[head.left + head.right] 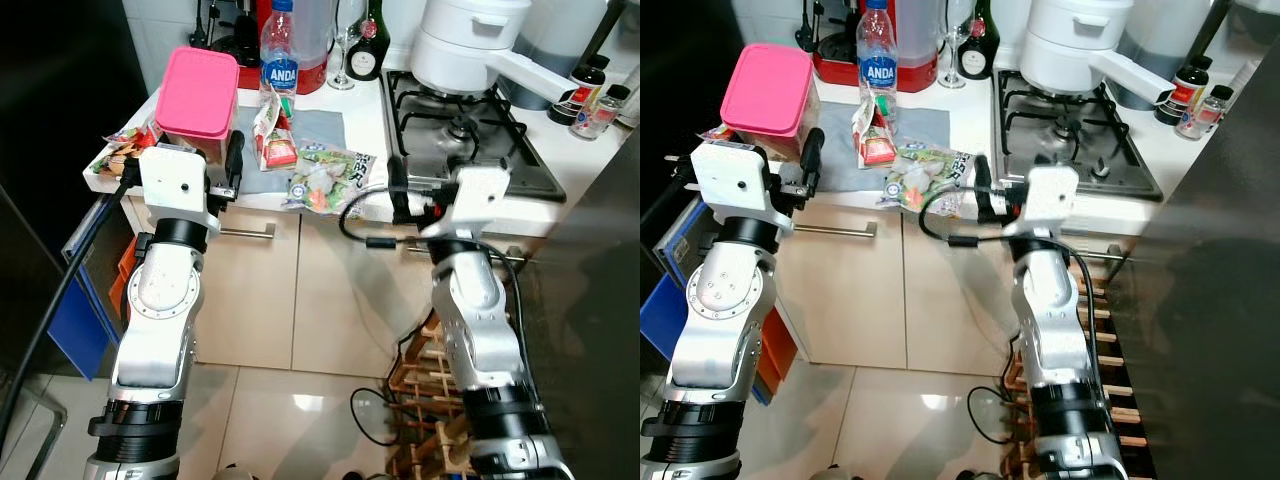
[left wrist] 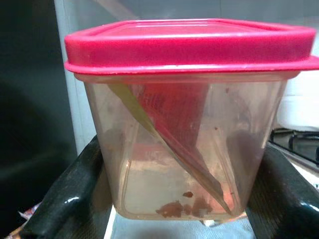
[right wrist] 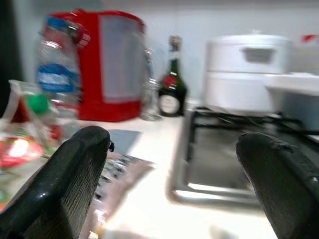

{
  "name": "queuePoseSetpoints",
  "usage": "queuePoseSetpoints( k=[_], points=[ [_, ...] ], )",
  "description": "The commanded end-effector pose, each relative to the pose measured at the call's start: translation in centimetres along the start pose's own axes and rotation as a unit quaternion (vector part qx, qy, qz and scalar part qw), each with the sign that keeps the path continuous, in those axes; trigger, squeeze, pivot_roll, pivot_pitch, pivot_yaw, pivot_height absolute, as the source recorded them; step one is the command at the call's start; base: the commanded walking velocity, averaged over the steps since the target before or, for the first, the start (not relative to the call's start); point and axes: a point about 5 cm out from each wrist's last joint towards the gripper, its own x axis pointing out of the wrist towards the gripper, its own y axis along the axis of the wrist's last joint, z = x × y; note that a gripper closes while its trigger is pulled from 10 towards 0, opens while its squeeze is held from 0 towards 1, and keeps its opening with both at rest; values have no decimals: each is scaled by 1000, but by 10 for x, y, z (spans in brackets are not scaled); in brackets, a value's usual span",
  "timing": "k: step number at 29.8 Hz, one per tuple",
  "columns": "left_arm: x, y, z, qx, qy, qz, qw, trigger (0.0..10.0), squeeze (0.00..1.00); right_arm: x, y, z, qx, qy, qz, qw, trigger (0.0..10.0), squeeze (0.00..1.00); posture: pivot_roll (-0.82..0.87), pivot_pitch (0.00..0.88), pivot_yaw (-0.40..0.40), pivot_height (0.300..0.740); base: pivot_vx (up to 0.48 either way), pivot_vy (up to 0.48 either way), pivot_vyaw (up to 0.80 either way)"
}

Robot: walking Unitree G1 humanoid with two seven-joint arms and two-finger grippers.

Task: Restocking fridge

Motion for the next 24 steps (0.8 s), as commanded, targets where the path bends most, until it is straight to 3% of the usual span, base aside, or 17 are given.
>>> queuePoseSetpoints(
  k=[1, 10, 11, 17, 24],
  points=[
    [1, -1, 8, 2, -14, -8, 1000, 10000, 0, -2, -4, 11, -25, -37, -3, 999, 10000, 0, 34, 0, -45, 740, 0, 0, 0],
    [10, -11, 16, 0, -48, -31, 998, 10000, 0, -11, -17, 23, -64, -69, -37, 995, 10000, 0, -6, 0, -19, 740, 0, 0, 0],
    [17, -11, 18, -5, -61, -34, 998, 10000, 0, -13, -20, 26, -69, -79, -41, 994, 10000, 0, -18, 0, 22, 740, 0, 0, 0],
    [27, -11, 18, -13, -79, -30, 996, 10000, 0, -12, -20, 23, -64, -87, -41, 993, 10000, 0, -53, 0, 60, 740, 0, 0, 0],
    [25, -15, 23, -24, -65, -38, 997, 10000, 0, -8, -20, 17, -60, -63, -40, 995, 10000, 0, -60, 0, 54, 740, -36, 0, 0]
  ],
)
